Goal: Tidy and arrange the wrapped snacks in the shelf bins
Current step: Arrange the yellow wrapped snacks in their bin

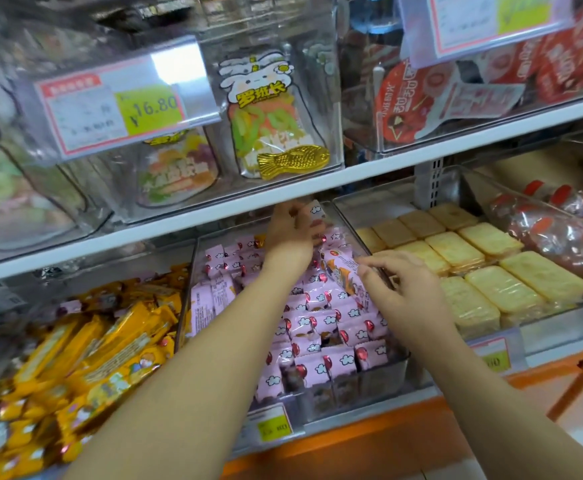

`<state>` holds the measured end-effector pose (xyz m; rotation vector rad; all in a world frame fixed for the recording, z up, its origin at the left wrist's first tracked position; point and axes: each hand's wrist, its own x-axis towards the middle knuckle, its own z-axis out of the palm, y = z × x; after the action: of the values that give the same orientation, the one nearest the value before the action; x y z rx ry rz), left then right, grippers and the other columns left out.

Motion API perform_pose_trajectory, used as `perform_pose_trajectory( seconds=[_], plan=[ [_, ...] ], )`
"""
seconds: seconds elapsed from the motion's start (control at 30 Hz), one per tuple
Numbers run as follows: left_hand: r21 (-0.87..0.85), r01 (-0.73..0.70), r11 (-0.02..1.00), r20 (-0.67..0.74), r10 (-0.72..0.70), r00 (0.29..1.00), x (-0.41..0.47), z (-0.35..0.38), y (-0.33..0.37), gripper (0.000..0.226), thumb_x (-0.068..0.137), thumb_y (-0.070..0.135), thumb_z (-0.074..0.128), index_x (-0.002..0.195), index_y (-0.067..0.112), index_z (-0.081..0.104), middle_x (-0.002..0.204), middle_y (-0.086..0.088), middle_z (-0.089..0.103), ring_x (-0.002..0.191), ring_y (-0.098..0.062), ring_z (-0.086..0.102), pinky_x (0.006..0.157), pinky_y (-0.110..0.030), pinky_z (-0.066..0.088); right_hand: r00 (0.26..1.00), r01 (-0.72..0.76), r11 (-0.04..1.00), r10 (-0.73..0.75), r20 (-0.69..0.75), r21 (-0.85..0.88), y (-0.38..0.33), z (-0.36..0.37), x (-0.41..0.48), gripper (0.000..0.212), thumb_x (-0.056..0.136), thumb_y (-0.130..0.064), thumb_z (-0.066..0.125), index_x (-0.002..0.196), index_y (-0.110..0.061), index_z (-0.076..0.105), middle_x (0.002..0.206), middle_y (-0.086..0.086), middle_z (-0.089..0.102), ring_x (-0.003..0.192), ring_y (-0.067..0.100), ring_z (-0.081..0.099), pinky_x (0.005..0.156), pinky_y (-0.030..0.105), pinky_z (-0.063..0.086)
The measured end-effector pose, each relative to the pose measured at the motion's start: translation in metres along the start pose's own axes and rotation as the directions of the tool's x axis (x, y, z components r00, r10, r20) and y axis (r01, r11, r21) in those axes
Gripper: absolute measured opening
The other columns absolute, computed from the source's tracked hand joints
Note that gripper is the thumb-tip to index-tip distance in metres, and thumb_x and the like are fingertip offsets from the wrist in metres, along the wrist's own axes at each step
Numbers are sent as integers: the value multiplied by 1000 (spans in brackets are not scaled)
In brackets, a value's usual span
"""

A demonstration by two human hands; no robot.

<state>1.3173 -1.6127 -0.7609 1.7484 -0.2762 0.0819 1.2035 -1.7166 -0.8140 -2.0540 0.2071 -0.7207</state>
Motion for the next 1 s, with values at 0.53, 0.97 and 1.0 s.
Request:
perform_pose_trajectory(
  seconds=[0.53,0.97,1.0],
  plan=[
    [200,-310,929,163,281,946,-141,-122,30,13,98,25,45,87,32,47,115,31,51,109,19,46,92,-17,43,954,286,950,-270,129,-123,-78,25,-49,56,85,-14,66,136,-23,46,134,-5,51,125,15,45,105,46,37],
    [-76,-205,976,-85,199,976,-167,-223,28,14,100,15,39,99,26,47,111,4,59,77,-7,64,77,-28,55,898,363,931,-355,261,17,-148,88,-74,35,84,-17,68,118,-18,59,100,-11,51,89,-3,42,76,1,33],
    [-17,-219,976,-131,215,968,-168,-234,26,16,99,15,42,103,29,48,111,6,58,82,-3,61,80,-24,53,891,371,928,-367,266,38,-155,93,-77,36,83,-17,69,118,-19,60,100,-9,51,88,-3,43,77,1,33]
  ],
)
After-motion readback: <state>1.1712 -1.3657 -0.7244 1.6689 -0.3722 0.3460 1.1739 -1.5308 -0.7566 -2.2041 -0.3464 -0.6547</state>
